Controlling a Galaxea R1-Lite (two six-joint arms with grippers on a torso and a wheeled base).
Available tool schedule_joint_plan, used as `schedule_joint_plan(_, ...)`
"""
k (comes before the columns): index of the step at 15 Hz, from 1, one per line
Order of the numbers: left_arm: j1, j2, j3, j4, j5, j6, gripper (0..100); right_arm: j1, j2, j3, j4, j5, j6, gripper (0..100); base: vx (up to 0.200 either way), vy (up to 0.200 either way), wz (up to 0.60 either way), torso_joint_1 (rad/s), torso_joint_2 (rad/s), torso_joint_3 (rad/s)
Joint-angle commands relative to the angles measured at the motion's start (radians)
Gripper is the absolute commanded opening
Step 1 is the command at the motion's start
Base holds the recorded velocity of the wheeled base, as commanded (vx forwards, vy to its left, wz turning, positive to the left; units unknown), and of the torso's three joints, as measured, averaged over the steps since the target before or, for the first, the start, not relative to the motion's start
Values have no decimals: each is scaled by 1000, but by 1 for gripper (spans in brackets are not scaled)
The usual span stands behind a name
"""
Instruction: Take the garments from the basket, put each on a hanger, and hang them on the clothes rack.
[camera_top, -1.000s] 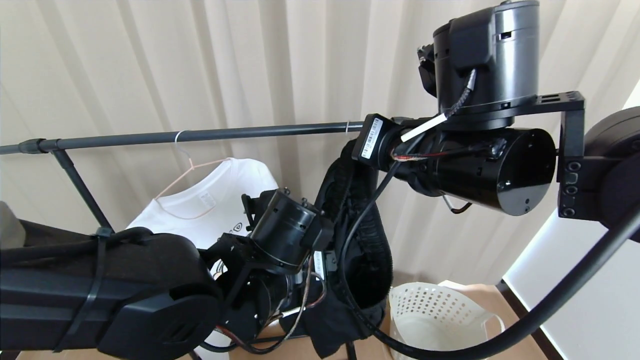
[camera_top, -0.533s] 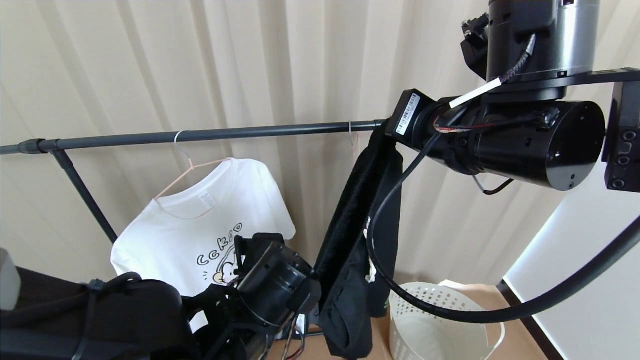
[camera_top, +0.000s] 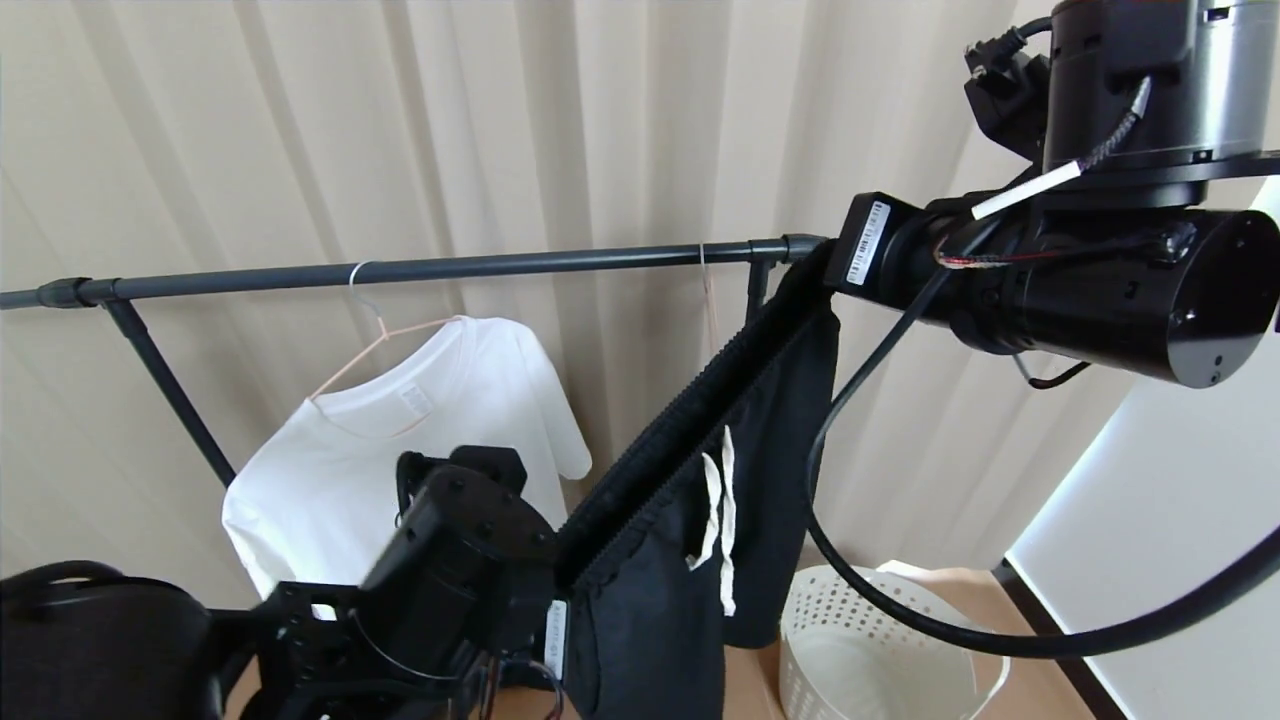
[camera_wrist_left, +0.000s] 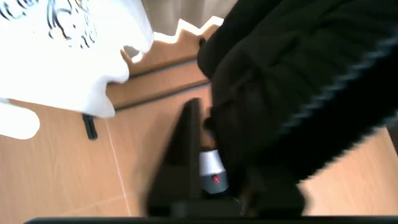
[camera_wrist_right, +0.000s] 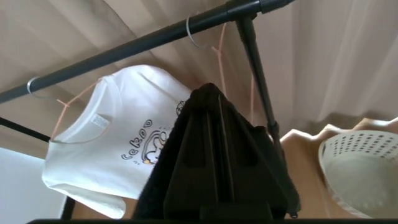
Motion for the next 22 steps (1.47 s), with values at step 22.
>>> schedule_joint_plan(22,390,-216,-13,-1,-173,144,0,-62,-116,344,1,-27,-412,0,0,0,0,0,0,0)
